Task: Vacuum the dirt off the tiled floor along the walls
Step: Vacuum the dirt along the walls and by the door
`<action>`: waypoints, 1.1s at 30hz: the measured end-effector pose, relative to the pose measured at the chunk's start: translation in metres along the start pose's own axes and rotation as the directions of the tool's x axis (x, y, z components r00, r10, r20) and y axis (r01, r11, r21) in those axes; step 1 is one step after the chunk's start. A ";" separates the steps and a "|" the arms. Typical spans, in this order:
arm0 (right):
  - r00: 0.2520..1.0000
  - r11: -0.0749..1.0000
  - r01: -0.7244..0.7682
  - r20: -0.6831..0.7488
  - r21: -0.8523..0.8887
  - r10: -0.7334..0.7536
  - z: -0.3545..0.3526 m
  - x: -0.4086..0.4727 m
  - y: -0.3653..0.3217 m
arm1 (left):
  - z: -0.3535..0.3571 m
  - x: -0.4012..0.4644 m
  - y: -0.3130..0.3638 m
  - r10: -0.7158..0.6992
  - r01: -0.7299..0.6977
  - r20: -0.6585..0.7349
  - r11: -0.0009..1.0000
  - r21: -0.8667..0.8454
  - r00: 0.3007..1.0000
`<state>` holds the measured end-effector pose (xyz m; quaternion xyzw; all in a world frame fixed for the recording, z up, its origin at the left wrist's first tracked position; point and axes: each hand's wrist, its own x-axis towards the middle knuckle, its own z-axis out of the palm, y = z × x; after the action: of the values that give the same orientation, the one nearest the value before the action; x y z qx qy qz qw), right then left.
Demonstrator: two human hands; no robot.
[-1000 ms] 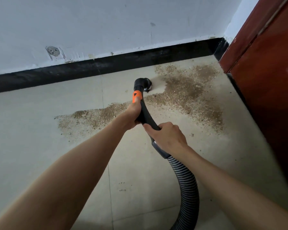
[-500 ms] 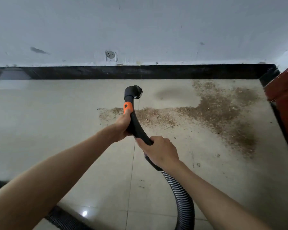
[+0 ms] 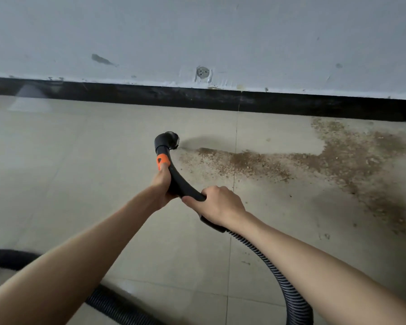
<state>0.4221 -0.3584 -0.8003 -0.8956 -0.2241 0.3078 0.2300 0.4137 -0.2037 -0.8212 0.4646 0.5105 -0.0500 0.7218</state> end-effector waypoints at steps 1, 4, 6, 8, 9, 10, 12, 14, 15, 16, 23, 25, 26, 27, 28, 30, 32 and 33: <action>1.000 1.000 -0.005 -0.002 -0.015 0.005 0.005 0.001 -0.006 | -0.008 0.003 -0.002 -0.001 0.001 0.001 1.000 -0.013 1.000; 1.000 0.998 -0.012 0.001 -0.059 0.012 0.018 0.003 -0.020 | -0.027 0.011 -0.009 -0.008 0.008 0.005 0.998 -0.066 1.000; 1.000 0.995 -0.015 0.005 -0.100 0.016 0.025 0.003 -0.027 | -0.036 0.014 -0.015 0.003 -0.003 -0.008 0.996 -0.094 1.000; 0.999 0.992 -0.032 0.000 -0.121 0.032 0.032 0.002 -0.032 | -0.042 0.015 -0.020 0.024 -0.026 -0.021 0.995 -0.099 0.999; 0.999 0.992 -0.042 -0.005 -0.121 0.042 0.034 0.002 -0.033 | -0.043 0.016 -0.021 0.034 -0.036 -0.018 0.995 -0.096 0.999; 0.999 0.992 -0.053 -0.010 -0.114 0.052 0.035 0.001 -0.033 | -0.043 0.017 -0.023 0.041 -0.042 -0.008 0.995 -0.094 0.999; 0.997 0.994 -0.074 -0.012 -0.083 0.073 0.035 -0.001 -0.032 | -0.042 0.020 -0.024 0.047 -0.045 0.013 0.995 -0.091 0.999; 0.995 0.994 -0.095 -0.026 -0.058 0.094 0.035 -0.003 -0.029 | -0.038 0.022 -0.025 0.045 -0.044 0.024 0.997 -0.071 0.999; 0.994 0.993 -0.103 -0.037 -0.054 0.101 0.035 -0.004 -0.028 | -0.037 0.023 -0.026 0.045 -0.044 0.023 0.997 -0.056 0.999; 0.994 0.993 -0.106 -0.046 -0.056 0.104 0.036 -0.006 -0.027 | -0.035 0.024 -0.027 0.047 -0.046 0.019 0.998 -0.043 0.999; 0.993 0.993 -0.115 -0.031 -0.027 0.115 0.041 -0.014 -0.021 | -0.030 0.024 -0.034 0.060 -0.059 -0.009 0.997 0.056 0.998; 0.992 0.992 -0.123 -0.034 -0.008 0.123 0.040 -0.013 -0.021 | -0.028 0.023 -0.032 0.062 -0.062 -0.002 0.996 0.067 0.998; 0.991 0.992 -0.125 -0.039 -0.004 0.125 0.039 -0.013 -0.021 | -0.027 0.023 -0.031 0.062 -0.062 0.003 0.996 0.066 0.998; 0.991 0.992 -0.127 -0.043 -0.001 0.127 0.038 -0.014 -0.020 | -0.026 0.022 -0.031 0.061 -0.062 0.008 0.996 0.066 0.998; 0.991 0.992 -0.127 -0.047 0.003 0.127 0.038 -0.015 -0.019 | -0.024 0.021 -0.032 0.061 -0.062 0.014 0.996 0.069 0.998; 0.990 0.991 -0.134 -0.050 0.017 0.135 0.037 -0.018 -0.013 | -0.019 0.018 -0.033 0.060 -0.063 0.029 0.995 0.082 0.998; 0.987 0.989 -0.145 -0.061 0.029 0.147 0.036 -0.022 -0.006 | -0.012 0.014 -0.036 0.061 -0.066 0.045 0.992 0.104 0.997; 0.986 0.988 -0.148 -0.067 0.034 0.150 0.034 -0.024 -0.003 | -0.008 0.013 -0.038 0.065 -0.070 0.050 0.991 0.112 0.997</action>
<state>0.3817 -0.3599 -0.8121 -0.9166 -0.1438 0.2963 0.2267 0.3932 -0.2139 -0.8556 0.5208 0.4740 -0.0650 0.7070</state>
